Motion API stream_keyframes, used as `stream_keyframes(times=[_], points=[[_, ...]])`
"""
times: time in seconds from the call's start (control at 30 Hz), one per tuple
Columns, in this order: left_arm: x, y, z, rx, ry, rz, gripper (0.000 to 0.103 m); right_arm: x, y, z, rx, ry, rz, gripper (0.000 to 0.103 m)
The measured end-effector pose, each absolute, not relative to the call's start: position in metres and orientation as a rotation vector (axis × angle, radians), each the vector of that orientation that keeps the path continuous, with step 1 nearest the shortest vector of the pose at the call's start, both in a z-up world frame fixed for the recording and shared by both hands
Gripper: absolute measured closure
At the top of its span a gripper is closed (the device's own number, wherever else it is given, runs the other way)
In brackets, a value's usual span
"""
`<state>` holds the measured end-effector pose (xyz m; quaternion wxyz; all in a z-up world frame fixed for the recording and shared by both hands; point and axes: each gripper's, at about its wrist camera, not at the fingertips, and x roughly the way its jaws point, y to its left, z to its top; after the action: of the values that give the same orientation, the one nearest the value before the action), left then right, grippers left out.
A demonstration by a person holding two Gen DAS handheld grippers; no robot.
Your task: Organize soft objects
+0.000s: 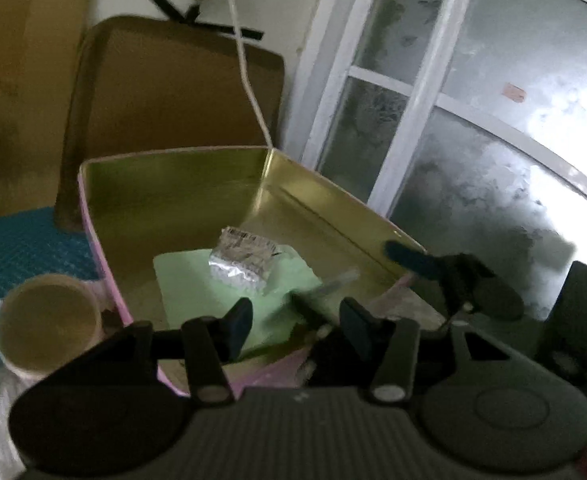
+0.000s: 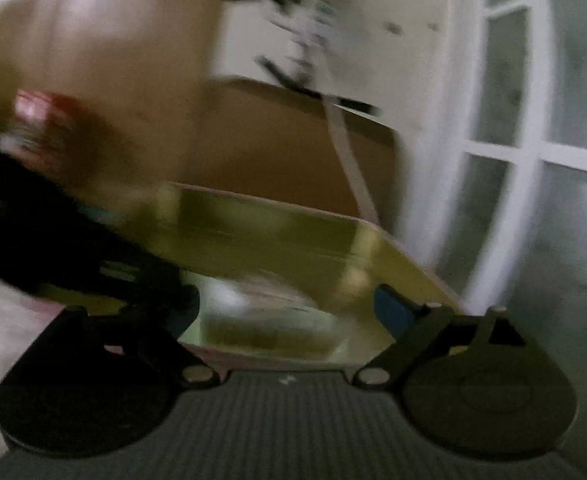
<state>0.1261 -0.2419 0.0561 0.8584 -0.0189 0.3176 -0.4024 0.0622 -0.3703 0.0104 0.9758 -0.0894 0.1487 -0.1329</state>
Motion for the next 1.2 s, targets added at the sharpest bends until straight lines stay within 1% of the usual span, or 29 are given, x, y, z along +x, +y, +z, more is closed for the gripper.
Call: stream_keyframes(times=[0.07,0.17,0.2,0.23,0.27,0.33,0.4,0.43,0.5,0.6,0.67,0.8,0.83,0.87,0.9,0.93,0.97,1.03,1.1,1.2], points=[[0.122,-0.232,0.057,-0.067,0.666,-0.857,0.054,0.055,-0.386,0.013,-0.134,0.280,-0.280,0.007],[0.106,-0.202,0.061,-0.060,0.612,-0.837,0.053,0.035,-0.397,0.019,-0.053,0.200,-0.301,0.009],[0.100,-0.187,0.061,-0.061,0.602,-0.828,0.053,0.029,-0.397,0.021,-0.020,0.177,-0.294,0.014],[0.094,-0.171,0.060,-0.063,0.594,-0.821,0.053,0.021,-0.394,0.023,0.007,0.158,-0.282,0.023],[0.089,-0.155,0.058,-0.061,0.588,-0.809,0.053,0.018,-0.390,0.026,0.029,0.142,-0.267,0.029],[0.079,-0.121,0.052,-0.055,0.582,-0.752,0.053,0.013,-0.380,0.031,0.061,0.116,-0.224,0.044],[0.070,-0.084,0.043,-0.055,0.588,-0.671,0.053,0.010,-0.366,0.035,0.111,0.108,-0.144,0.052],[0.067,-0.064,0.039,-0.061,0.592,-0.620,0.053,0.013,-0.360,0.037,0.134,0.114,-0.096,0.053],[0.062,-0.027,0.031,-0.087,0.602,-0.526,0.053,0.019,-0.339,0.041,0.165,0.139,0.020,0.053],[0.059,0.021,0.020,-0.128,0.603,-0.368,0.053,0.031,-0.294,0.043,0.128,0.185,0.154,0.053],[0.059,0.049,0.013,-0.172,0.617,-0.301,0.053,0.045,-0.263,0.041,0.133,0.257,0.268,0.052],[0.058,0.088,0.005,-0.260,0.623,-0.253,0.053,0.098,-0.230,0.016,0.495,0.523,0.430,0.051],[0.056,0.095,0.004,-0.273,0.616,-0.252,0.052,0.110,-0.226,0.009,0.593,0.575,0.430,0.050],[0.055,0.101,0.004,-0.286,0.609,-0.251,0.050,0.122,-0.223,0.000,0.711,0.619,0.418,0.048],[0.053,0.107,0.004,-0.299,0.598,-0.253,0.049,0.132,-0.221,-0.010,0.831,0.644,0.402,0.041],[0.052,0.112,0.004,-0.309,0.591,-0.257,0.049,0.137,-0.218,-0.016,0.912,0.655,0.380,0.034],[0.051,0.115,0.003,-0.316,0.588,-0.262,0.049,0.143,-0.215,-0.021,0.977,0.660,0.350,0.033],[0.050,0.120,0.000,-0.329,0.585,-0.275,0.049,0.152,-0.209,-0.025,1.038,0.644,0.311,0.033],[0.050,0.124,-0.004,-0.339,0.584,-0.288,0.049,0.160,-0.203,-0.022,1.039,0.620,0.253,0.033],[0.047,0.130,-0.009,-0.346,0.579,-0.307,0.049,0.174,-0.198,-0.024,1.072,0.611,0.186,0.029]])
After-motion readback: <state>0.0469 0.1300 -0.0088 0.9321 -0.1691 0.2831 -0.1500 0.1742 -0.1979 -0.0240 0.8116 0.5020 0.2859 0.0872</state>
